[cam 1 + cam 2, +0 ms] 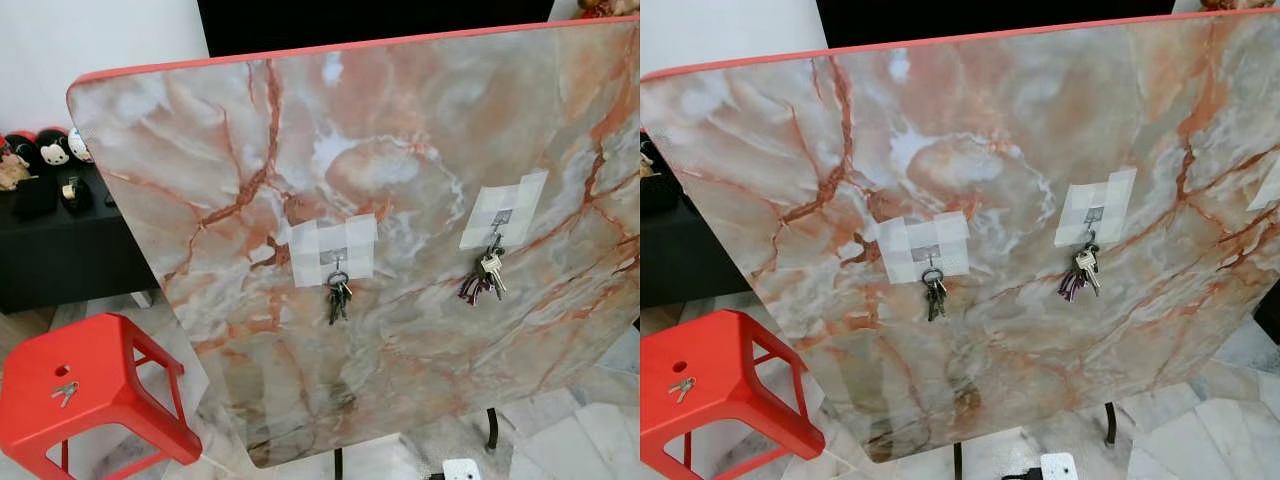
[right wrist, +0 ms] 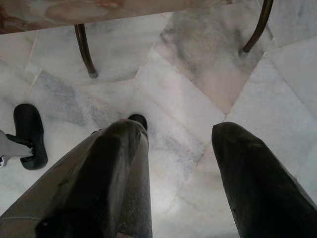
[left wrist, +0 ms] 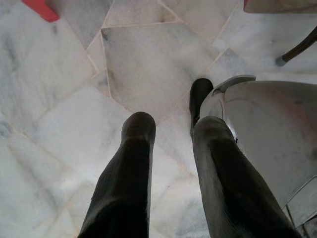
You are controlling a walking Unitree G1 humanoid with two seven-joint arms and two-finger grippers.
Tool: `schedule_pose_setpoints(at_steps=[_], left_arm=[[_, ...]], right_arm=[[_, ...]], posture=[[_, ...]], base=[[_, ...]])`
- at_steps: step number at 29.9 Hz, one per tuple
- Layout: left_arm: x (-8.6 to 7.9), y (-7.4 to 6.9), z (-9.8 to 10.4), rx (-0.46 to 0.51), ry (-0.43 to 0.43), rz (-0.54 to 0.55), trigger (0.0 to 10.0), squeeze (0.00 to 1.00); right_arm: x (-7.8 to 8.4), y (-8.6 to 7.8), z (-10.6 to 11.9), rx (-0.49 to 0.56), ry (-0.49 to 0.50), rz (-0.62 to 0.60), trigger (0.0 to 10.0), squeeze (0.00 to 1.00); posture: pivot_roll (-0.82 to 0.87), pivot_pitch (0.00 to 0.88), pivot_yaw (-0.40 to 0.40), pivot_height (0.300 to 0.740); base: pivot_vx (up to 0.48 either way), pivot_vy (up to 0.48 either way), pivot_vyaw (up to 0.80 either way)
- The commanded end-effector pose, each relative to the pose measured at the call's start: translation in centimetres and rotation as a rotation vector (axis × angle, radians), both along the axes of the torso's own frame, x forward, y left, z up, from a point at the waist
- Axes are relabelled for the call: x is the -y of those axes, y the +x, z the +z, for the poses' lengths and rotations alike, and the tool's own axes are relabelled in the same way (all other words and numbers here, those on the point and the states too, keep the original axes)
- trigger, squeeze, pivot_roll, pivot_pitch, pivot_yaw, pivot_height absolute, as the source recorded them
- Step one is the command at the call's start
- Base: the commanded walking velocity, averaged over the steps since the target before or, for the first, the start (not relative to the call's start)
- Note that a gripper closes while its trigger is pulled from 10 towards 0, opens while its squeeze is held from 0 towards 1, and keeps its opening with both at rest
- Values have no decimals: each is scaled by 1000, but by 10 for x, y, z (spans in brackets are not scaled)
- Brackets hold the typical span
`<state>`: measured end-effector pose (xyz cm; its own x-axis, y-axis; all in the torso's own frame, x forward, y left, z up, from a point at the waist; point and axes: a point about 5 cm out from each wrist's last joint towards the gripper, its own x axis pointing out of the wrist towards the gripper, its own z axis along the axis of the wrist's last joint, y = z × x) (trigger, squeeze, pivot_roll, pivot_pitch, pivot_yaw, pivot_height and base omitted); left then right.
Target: Hang keys on a hook
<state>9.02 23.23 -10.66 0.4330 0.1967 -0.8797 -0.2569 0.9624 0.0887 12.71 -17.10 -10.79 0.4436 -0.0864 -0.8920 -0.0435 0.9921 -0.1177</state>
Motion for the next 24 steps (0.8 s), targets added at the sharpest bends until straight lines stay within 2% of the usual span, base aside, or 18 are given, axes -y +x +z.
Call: schedule_pose_setpoints(at_steps=[1,3,6,8,16,20,24], left_arm=[[-2,-4,0,-14,1,-8,10000,0],[-3,-4,0,-14,1,-7,10000,0],[-3,-4,0,-17,1,-9,10000,0],[-3,-4,0,-18,1,-10,10000,0],[-4,-4,0,-16,0,-18,10000,0],[-4,-4,0,-21,-2,-31,10000,0],[-3,-4,0,-21,-4,-31,10000,0]], right_arm=[[-15,-9,-4,-36,18,21,10000,0],[-22,-9,-4,-37,23,26,10000,0],[2,-11,-3,-37,4,13,10000,0],[7,-12,-3,-37,-5,24,10000,0],[-3,-18,-6,-60,-27,124,10000,0],[-7,-24,-7,-79,-36,149,10000,0],[-6,-22,-7,-69,-35,137,10000,0]], posture=[[-84,0,10,740],[-84,0,11,740],[-87,0,16,740],[-85,0,16,740],[-84,0,20,740],[-88,0,21,740],[-89,0,19,740]], base=[[0,442,0],[0,442,0],[0,430,0],[0,428,0],[0,425,0],[0,424,744],[0,422,800]])
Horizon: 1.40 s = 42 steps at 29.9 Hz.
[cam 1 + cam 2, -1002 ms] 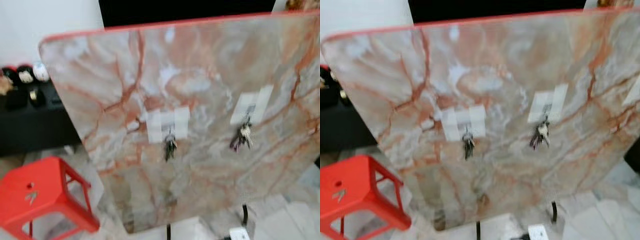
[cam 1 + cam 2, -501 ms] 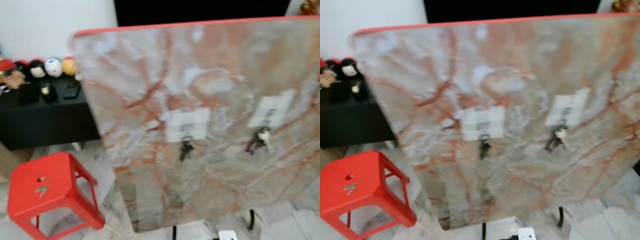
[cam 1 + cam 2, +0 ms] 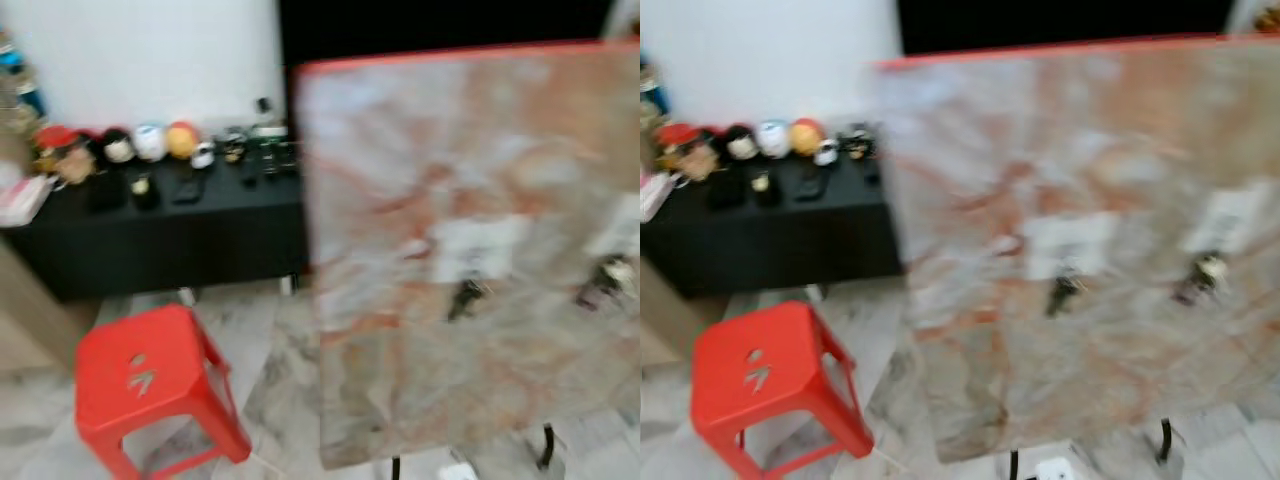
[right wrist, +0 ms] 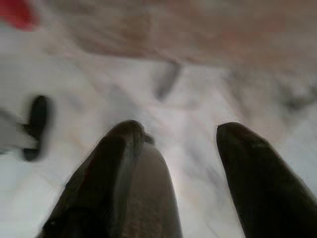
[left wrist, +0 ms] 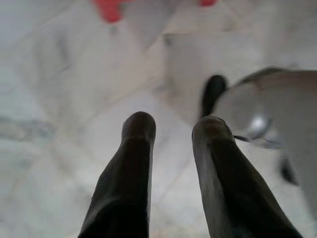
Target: Hang keys on a hook
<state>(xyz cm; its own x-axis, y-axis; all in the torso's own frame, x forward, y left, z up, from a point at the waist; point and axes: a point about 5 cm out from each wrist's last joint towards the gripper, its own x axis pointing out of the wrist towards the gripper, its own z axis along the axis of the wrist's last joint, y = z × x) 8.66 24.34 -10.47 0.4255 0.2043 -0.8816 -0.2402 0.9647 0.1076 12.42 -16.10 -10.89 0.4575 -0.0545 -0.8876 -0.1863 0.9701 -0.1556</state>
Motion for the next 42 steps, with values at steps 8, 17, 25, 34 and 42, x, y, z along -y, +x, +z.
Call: schedule_pose_setpoints(at_steps=[8,17,25,34,42], left_arm=[[9,0,-2,-8,-25,-16,10000,0],[9,0,-2,-7,-29,-15,10000,0],[10,1,-2,-4,-32,-15,10000,0],[10,1,-2,-4,-34,-14,10000,0],[10,1,-2,-6,-34,-21,10000,0]], right_arm=[[6,-16,-5,-68,-3,-4,10000,0],[8,-16,-5,-66,1,-19,10000,0],[10,-16,-5,-66,1,-29,10000,0],[11,-15,-4,-59,3,-47,10000,0],[11,-14,-4,-55,2,-58,10000,0]], posture=[[-86,0,14,740],[-87,0,9,740],[-87,0,5,740],[-89,0,6,740],[-89,0,10,740]], base=[[0,407,580],[0,392,0],[0,390,0],[0,374,0],[0,344,0]])
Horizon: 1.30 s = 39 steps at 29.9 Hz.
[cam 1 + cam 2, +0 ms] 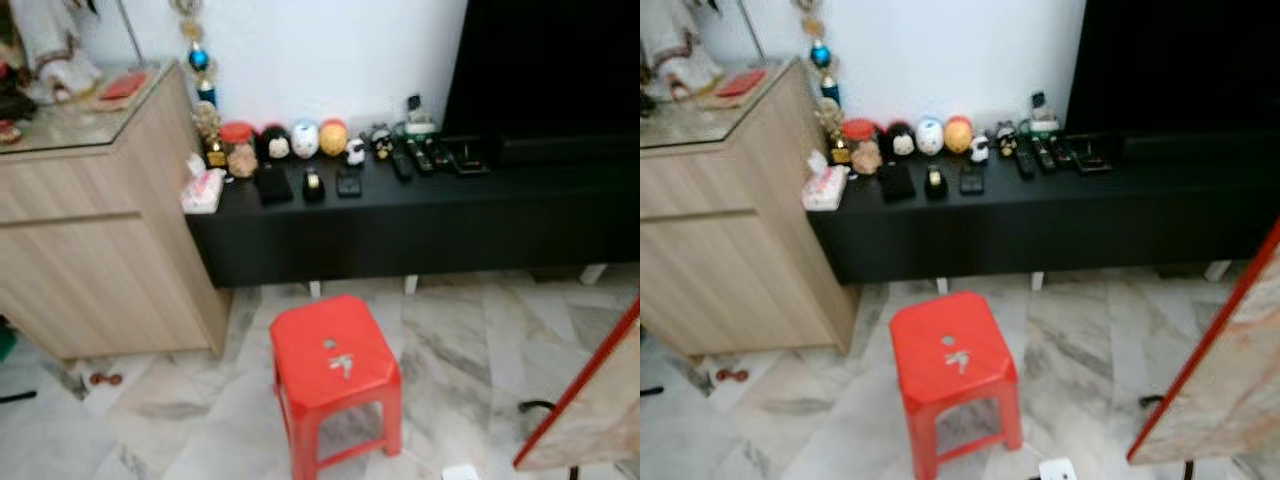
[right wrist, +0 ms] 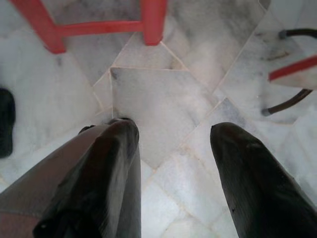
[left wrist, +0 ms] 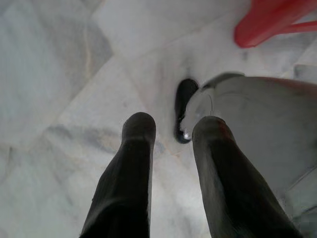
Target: Hang keys on a hook
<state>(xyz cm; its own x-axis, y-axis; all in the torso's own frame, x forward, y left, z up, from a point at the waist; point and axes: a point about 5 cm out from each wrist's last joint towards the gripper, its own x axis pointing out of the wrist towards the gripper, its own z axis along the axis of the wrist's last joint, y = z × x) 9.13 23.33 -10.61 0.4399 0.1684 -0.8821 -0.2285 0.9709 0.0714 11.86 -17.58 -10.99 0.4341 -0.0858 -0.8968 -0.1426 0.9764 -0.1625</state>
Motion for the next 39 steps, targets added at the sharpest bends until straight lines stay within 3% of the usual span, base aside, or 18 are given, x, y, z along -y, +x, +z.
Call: schedule_pose_setpoints(at_steps=[1,28,39], left_arm=[[-1,-4,-1,-20,0,-8,10000,0],[2,-3,-1,-19,-25,-40,10000,0],[0,-3,-1,-25,-27,-62,10000,0]], right_arm=[[-4,-9,-3,-31,14,-12,10000,0],[-2,-7,-2,-14,-2,5,10000,0],[-4,-6,-2,-5,8,0,10000,0]], posture=[[-90,0,10,740],[-86,0,2,740],[-82,0,8,740]], base=[[0,330,0],[0,32,0],[322,0,277]])
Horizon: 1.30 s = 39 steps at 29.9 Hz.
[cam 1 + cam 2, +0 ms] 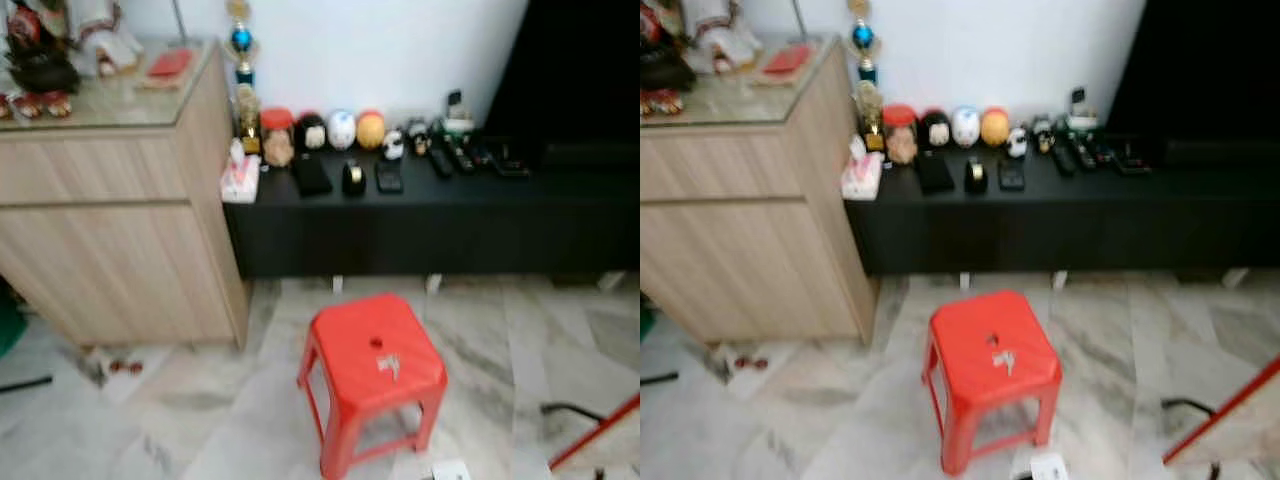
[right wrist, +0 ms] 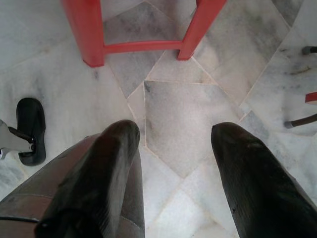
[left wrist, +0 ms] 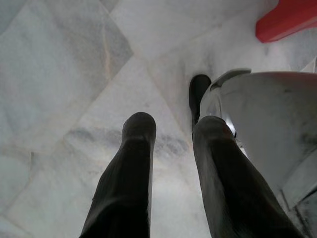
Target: Hang keys on a hook
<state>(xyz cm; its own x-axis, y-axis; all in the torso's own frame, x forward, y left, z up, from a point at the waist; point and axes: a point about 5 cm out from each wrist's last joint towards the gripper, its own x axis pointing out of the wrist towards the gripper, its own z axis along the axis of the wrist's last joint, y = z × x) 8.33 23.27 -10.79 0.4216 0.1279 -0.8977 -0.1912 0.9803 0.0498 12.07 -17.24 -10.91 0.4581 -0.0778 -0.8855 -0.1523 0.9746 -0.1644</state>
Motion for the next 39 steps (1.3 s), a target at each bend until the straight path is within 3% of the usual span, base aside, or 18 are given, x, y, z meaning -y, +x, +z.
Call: schedule_pose_setpoints(at_steps=[1,14,17,22,27,31,32,34,35,39], left_arm=[[-1,5,1,2,1,-26,10000,0],[-2,4,1,-11,10,-56,10000,0],[-2,4,1,-14,16,-62,10000,0],[-3,4,1,-17,20,-74,10000,0],[-4,4,2,-3,28,-48,10000,0],[-5,5,3,25,35,-15,10000,0],[-6,5,3,37,35,8,10000,0],[-7,6,4,60,36,44,10000,0],[-7,6,5,75,43,63,10000,0],[-10,8,7,135,67,139,10000,0]], right_arm=[[-1,-8,-3,-32,6,-14,10000,0],[-2,-10,-3,-34,9,-28,10000,0],[-2,-11,-3,-29,26,-74,10000,0],[-3,-12,-3,34,114,-285,10000,0],[-3,-10,-1,97,174,-395,10000,0],[-3,-6,1,141,184,-402,10000,0],[8,33,18,289,177,-391,10000,0],[23,84,48,491,172,-375,10000,0],[27,97,58,555,175,-374,10000,0],[34,97,61,602,181,-359,10000,0]], posture=[[-82,0,9,740],[-85,0,16,740],[-83,0,15,740],[-97,0,21,740],[-104,0,22,740],[-113,0,22,740],[-115,0,22,740],[-117,0,22,740],[-122,0,23,740],[-116,0,20,740]], base=[[334,0,0],[323,0,0],[82,0,0],[0,0,0],[0,0,0],[0,0,0],[0,0,0],[0,0,0],[0,0,0],[0,0,0]])
